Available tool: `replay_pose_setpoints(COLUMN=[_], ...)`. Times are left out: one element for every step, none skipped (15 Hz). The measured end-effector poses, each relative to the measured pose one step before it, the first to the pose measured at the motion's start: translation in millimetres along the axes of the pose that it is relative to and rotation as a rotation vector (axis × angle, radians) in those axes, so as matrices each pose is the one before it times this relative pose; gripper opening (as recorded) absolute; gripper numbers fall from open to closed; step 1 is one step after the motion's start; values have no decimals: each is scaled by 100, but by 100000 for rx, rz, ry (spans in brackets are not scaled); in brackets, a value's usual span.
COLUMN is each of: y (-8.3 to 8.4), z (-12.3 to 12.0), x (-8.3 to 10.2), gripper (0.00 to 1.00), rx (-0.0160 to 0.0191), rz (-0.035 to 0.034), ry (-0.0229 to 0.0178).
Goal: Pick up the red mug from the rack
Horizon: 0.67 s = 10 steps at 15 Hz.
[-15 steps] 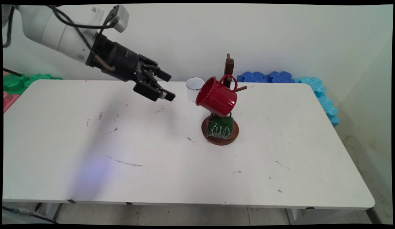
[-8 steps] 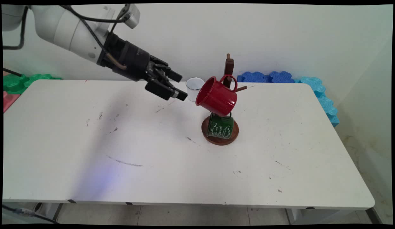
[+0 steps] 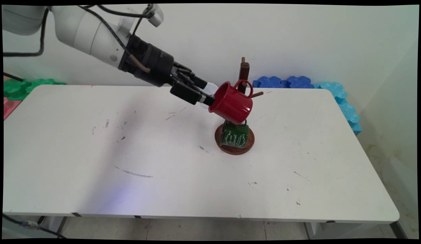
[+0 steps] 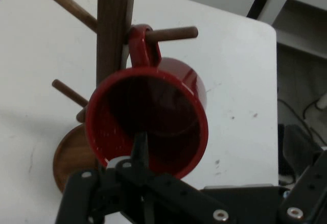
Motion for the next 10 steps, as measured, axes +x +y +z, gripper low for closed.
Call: replay_pose_setpoints(y=[13,6,22,34,52,78,80,86,110,59], z=[303,169,249,288,210,221,207,196,221,136], x=[160,83,114,120,10,-12,-15,-24,-46,-23], gripper=[100,100,100,100,100,100,100,100,100,100], rx=[-153,-93,-112,35,40,16,-4,5,-13,-3], rz=[-1666,-936,-1691,-2472,-1738,-1772,-1699,-1639,-1894,-1255], ry=[385,208,262,347,142,109,112,63,11,-37])
